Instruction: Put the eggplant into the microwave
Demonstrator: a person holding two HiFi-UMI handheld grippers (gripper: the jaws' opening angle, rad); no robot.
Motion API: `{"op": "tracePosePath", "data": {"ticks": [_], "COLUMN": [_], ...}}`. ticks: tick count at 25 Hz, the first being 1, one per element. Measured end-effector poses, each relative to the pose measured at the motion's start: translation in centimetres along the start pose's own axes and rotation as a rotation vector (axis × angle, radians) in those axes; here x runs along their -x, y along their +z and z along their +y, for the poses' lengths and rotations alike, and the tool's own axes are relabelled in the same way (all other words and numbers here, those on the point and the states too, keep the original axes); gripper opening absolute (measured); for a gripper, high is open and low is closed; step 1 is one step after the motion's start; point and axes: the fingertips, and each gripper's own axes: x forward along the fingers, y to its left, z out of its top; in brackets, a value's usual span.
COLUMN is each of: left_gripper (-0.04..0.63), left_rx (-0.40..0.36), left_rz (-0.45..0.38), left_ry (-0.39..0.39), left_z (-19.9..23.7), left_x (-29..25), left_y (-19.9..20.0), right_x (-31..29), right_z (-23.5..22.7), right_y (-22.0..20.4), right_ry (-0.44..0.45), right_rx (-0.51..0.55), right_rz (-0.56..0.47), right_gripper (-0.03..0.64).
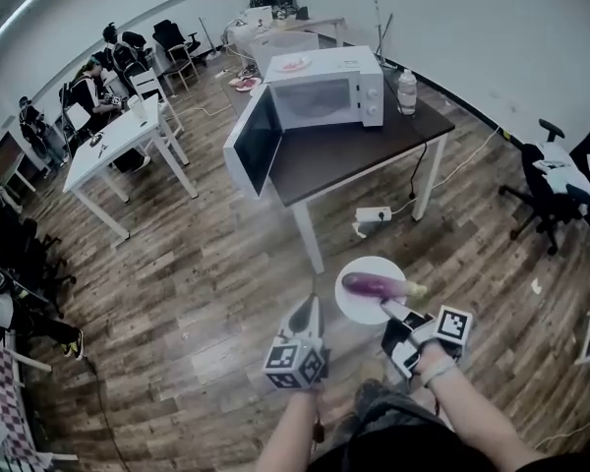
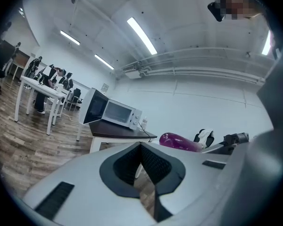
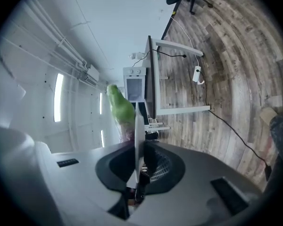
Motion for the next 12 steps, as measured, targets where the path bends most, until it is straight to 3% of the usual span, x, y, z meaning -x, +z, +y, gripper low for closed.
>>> {"op": "tracePosePath", "data": {"ticks": [12], "left_gripper": [0.005], "left_rx": [-0.021], "left_rz": [-0.006], "left_ry": [0.016], "left_z": [-1.1], "left_x": [-9.3], "left_y": [2.2], "right_x": [-4.6], "right_z": [1.8], "right_y": [8.6], "right_ry": [0.015], "right_rx": [0.009], "right_rz": [0.033], "right_gripper": [0.025]}}
